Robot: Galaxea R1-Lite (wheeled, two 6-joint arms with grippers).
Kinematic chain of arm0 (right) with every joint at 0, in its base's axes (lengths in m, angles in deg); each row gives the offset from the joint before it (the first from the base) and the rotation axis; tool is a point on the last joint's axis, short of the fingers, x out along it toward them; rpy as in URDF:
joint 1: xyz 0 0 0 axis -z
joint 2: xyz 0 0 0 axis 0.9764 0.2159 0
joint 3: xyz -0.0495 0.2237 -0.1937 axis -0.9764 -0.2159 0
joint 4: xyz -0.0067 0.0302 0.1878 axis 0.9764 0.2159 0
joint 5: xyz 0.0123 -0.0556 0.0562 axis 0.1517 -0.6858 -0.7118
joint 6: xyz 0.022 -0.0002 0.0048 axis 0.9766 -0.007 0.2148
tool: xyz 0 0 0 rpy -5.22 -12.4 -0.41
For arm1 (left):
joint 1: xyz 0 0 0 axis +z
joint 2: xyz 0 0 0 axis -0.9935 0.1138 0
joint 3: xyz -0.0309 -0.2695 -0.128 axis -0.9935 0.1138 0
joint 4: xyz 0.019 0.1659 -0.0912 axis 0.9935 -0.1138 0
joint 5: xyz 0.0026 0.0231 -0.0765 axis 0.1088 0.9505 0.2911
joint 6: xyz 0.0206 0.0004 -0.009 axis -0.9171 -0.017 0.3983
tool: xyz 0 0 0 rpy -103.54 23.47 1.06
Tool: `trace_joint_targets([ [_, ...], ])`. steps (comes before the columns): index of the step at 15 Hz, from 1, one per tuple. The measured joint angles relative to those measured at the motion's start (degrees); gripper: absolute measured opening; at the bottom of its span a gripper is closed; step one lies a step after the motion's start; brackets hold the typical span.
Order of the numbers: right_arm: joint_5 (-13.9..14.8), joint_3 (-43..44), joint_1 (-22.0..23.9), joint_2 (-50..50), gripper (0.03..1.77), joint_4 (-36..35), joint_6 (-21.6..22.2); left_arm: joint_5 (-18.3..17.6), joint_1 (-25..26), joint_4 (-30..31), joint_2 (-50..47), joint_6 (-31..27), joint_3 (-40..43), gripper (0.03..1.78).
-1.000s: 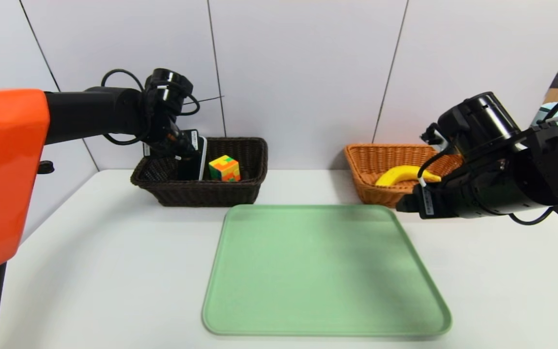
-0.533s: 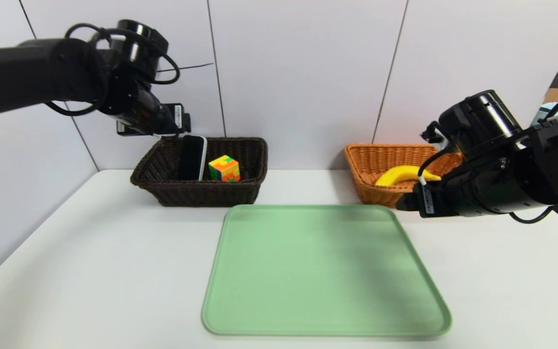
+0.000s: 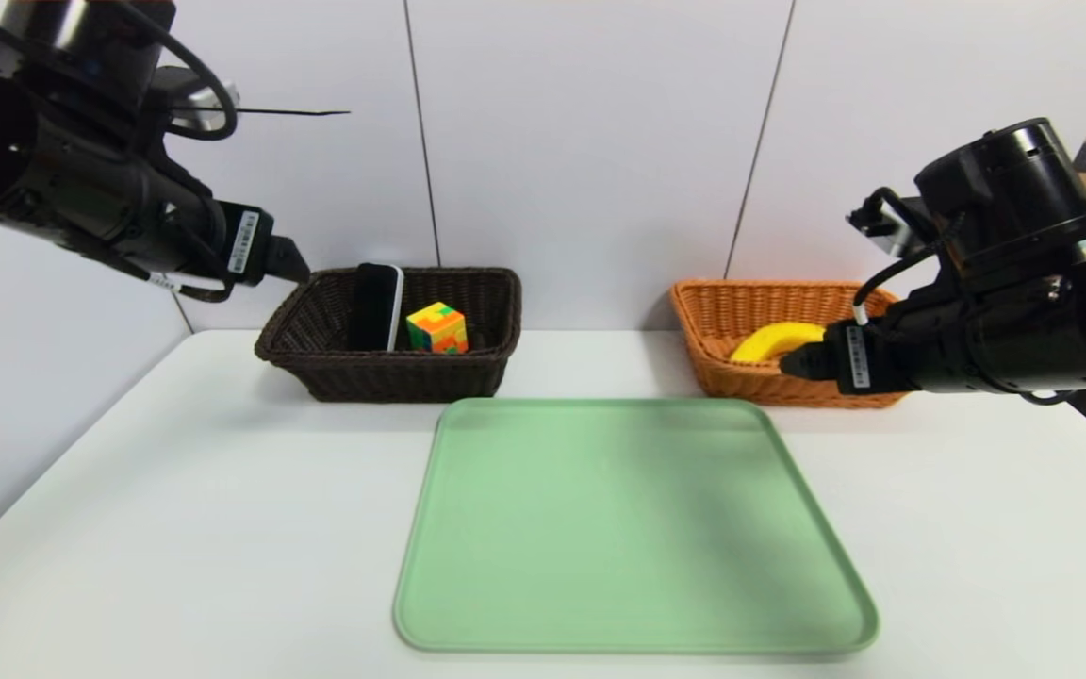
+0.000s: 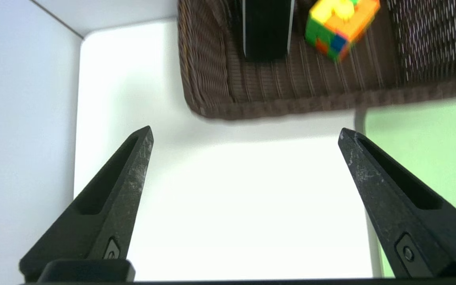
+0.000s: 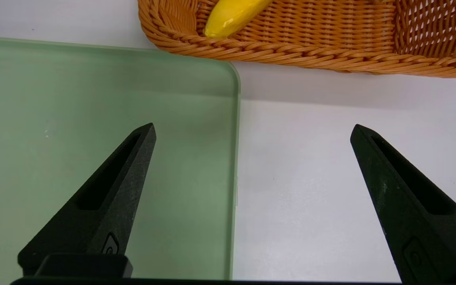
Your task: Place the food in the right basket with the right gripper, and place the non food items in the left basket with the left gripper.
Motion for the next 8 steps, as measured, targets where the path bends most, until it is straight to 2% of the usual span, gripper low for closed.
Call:
trace_joint_targets([
  [5, 0.0, -7.1, 4.4, -8.1, 1.7, -1.1, 0.1, 0.3, -1.1, 3.6, -14.3, 3.5, 16.2, 1.67],
  [8, -0.1, -13.3, 7.8, -14.2, 1.7, -2.4, 0.1, 1.1, 3.5, 4.9, -22.5, 4.7, 22.1, 1.68],
])
